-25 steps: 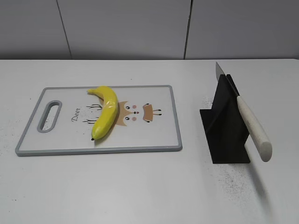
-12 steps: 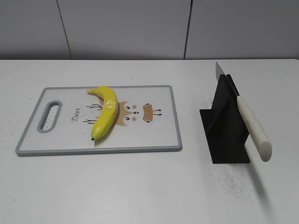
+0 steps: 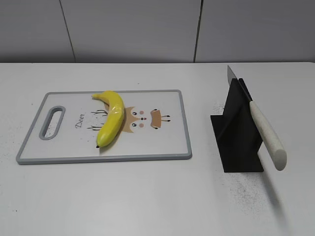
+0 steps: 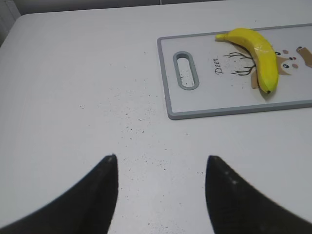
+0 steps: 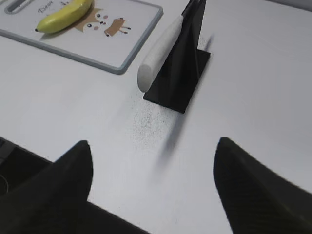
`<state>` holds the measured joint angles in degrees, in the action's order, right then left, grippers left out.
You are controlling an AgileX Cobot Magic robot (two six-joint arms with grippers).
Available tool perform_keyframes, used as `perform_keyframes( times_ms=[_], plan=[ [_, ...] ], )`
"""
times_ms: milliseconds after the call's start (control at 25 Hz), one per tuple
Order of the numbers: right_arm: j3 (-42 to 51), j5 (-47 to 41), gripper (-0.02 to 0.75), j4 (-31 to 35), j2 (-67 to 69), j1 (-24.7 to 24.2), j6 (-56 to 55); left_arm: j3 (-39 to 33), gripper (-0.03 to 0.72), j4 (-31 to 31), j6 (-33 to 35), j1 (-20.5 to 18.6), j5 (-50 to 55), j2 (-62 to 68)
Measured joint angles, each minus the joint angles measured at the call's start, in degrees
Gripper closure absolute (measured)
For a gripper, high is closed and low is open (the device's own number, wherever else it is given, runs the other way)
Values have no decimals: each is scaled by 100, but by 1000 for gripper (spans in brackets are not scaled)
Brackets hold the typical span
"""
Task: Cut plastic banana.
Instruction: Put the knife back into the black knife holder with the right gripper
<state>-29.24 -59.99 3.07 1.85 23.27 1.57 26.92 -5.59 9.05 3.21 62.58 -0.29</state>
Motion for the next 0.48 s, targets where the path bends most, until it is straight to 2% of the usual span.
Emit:
perform_keyframes(
  times_ms=[480],
  plan=[
    [0,1,153,11,-217,0,0,0,154,-2,0,0,0,0]
  ],
)
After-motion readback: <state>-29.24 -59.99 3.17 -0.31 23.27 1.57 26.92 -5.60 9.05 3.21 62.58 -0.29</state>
